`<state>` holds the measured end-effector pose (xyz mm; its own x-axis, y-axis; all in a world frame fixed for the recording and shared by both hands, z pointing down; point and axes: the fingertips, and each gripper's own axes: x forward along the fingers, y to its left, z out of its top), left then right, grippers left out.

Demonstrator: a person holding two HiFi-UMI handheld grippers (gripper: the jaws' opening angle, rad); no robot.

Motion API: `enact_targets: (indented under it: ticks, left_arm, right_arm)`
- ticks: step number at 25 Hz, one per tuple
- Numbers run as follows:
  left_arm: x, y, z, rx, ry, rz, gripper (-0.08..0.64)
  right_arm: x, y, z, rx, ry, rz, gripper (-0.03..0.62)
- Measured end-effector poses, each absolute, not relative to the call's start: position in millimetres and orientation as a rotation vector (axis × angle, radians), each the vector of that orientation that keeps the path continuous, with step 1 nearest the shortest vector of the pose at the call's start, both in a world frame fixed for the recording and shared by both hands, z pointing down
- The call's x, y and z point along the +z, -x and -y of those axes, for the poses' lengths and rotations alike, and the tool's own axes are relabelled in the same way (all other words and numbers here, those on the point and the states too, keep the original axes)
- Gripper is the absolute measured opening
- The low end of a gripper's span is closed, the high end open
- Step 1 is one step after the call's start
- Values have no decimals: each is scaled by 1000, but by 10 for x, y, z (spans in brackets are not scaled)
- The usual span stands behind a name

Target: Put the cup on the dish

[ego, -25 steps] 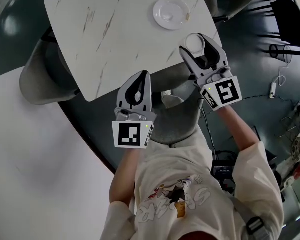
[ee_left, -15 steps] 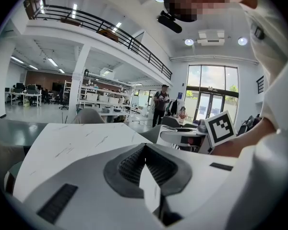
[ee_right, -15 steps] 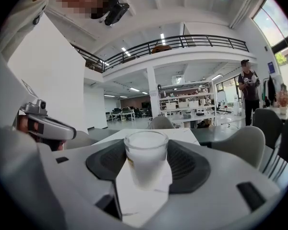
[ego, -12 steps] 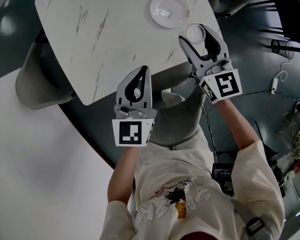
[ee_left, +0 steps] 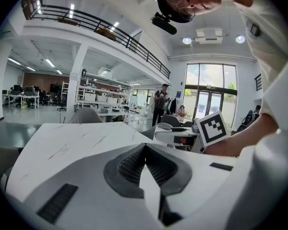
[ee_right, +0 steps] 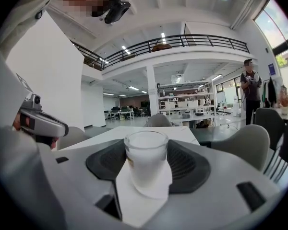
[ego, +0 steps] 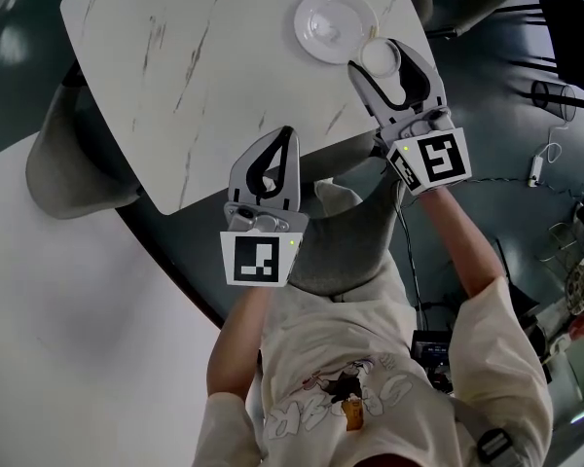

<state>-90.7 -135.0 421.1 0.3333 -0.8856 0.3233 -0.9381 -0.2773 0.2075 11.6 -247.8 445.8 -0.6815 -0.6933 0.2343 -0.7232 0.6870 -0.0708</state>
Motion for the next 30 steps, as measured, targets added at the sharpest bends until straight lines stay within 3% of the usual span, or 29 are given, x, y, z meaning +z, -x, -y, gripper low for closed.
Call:
enact_targets:
  ticks: [30]
  left_arm:
    - [4951, 989, 1678, 233, -2211, 1625, 2]
  right_arm:
    - [5291, 94, 2970, 266, -1124, 2648, 265]
